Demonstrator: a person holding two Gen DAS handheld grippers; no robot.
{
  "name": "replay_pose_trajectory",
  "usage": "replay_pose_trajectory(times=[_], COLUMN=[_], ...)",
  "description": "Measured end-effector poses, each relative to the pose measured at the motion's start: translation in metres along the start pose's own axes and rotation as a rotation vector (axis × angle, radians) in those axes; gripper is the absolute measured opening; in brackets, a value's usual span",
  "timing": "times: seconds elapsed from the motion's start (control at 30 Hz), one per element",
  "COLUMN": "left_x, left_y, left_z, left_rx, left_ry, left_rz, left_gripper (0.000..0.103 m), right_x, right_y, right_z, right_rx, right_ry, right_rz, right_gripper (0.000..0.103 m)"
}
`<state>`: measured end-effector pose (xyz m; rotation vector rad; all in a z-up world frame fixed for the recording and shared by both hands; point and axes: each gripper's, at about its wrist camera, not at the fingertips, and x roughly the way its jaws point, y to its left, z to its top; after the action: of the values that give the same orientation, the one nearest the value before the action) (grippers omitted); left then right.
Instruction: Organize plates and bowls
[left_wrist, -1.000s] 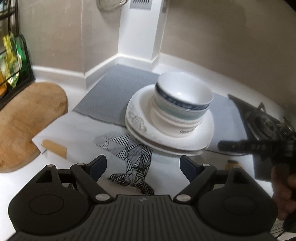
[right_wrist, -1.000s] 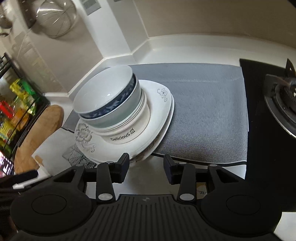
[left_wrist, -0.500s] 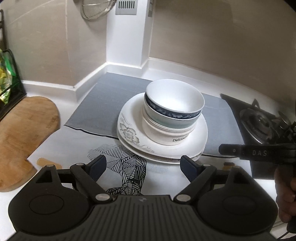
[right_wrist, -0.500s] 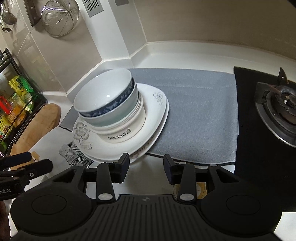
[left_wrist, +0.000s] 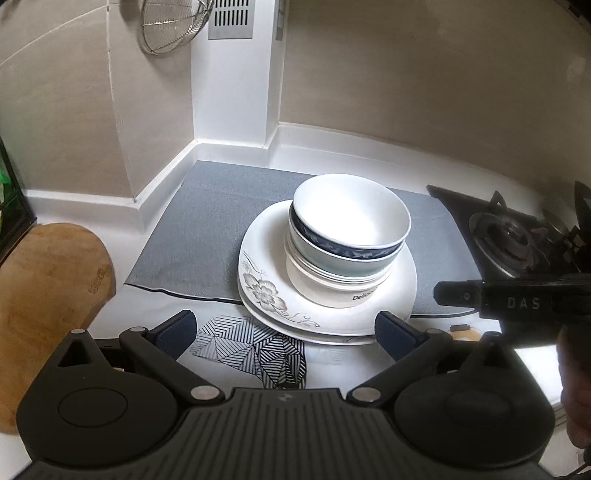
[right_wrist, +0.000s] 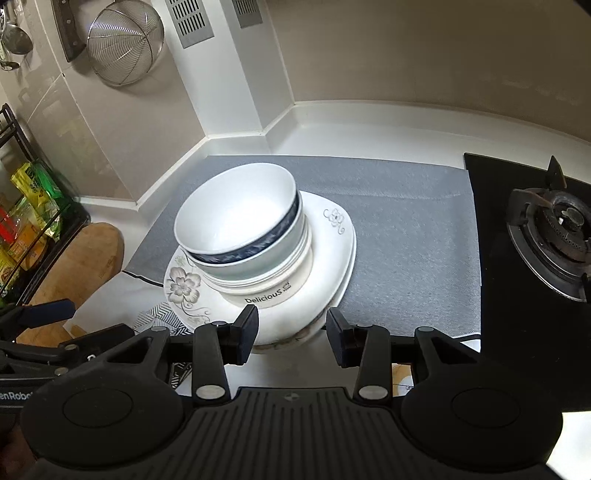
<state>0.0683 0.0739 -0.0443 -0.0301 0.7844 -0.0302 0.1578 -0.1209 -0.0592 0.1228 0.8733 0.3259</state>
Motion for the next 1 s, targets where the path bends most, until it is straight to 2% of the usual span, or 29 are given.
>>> replay_pose_trajectory(times=[0.33, 0.5, 0.6, 0.77, 1.0], left_x=[0.019, 0.027, 0.033, 0.036, 0.037], left_y=[0.011, 0.017, 0.02, 0.023, 0.024], left_z=[0.0, 0.012, 0.023, 0.032, 0.027], left_rx=[0.047, 0.055, 0.026, -0.006, -0.039], left_ry=[0.037, 0.047, 0.093, 0.121, 0.152], left_rz=[-0.04, -0.038, -0.017, 0.02, 0.017], left_gripper=[0.103, 0.103, 0.103, 0.103, 0.103], right_x=[-0.001, -0.003, -0.005, -0.006, -0.004], right_y=[0.006, 0.008, 0.009, 0.012, 0.016], right_z=[-0.016, -0.025, -0.023, -0.014, -0.007], right_rx=[0.066, 0.102, 0.112, 0.114, 0.131], right_ry=[-0.004, -0.004, -0.005, -0.016, -0.013], right_rz=[-0.093, -0.117, -0.121, -0.132, -0.144], right_gripper=[0.043, 0.043, 0.043, 0.043, 0.043])
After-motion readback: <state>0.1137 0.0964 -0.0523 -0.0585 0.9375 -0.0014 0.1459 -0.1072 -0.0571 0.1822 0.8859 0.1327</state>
